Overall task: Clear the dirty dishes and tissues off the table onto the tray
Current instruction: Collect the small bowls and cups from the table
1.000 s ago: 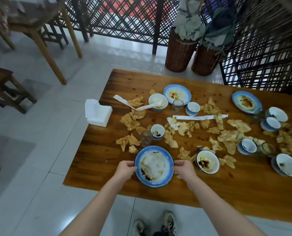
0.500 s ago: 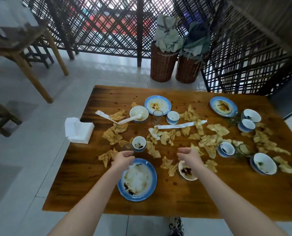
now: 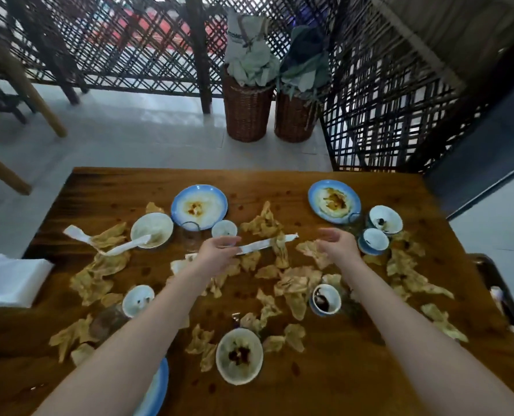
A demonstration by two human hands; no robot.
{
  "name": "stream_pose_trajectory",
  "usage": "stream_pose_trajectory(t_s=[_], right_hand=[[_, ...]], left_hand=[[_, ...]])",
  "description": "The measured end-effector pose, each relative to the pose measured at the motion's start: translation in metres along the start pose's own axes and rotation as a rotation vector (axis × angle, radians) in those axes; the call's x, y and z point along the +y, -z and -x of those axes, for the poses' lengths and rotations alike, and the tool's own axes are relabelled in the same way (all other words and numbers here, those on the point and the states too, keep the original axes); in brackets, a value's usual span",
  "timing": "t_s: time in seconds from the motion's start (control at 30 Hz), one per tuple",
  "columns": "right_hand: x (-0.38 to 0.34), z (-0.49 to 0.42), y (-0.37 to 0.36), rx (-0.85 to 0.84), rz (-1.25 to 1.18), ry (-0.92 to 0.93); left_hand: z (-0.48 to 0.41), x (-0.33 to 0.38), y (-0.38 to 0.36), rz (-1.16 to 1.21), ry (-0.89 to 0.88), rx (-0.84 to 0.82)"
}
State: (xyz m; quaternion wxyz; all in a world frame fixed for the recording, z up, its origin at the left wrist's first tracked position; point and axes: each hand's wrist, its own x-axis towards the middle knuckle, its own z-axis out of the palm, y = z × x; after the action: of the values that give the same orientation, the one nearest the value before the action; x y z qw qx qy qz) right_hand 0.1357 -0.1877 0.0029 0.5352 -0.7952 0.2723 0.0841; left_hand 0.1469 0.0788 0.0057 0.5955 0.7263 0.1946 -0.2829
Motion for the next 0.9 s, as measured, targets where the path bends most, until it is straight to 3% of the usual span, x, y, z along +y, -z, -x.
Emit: stream_pose_trajectory(t_s=[0.3, 0.43, 0.67, 0.9], right_hand=[[-0.01, -0.152, 0.073, 0.073, 0.046, 0.048], [0.003, -0.205, 0.09, 0.128, 0.192, 0.074], [0.022, -0.254, 0.096, 0.043, 0.531, 0.066], [0.025, -0.275, 0.099, -0.003, 0.525, -0.005]], left_hand=[[-0.094, 0.056, -0.104, -0.048, 0.001, -0.038], [-0.134, 0.069, -0.144, -0.039, 0.048, -0.008], [-0.182, 0.068, -0.196, -0.064, 0.07, -0.073], [-0.197, 0.077, -0.219, 0.022, 0.106, -0.07]])
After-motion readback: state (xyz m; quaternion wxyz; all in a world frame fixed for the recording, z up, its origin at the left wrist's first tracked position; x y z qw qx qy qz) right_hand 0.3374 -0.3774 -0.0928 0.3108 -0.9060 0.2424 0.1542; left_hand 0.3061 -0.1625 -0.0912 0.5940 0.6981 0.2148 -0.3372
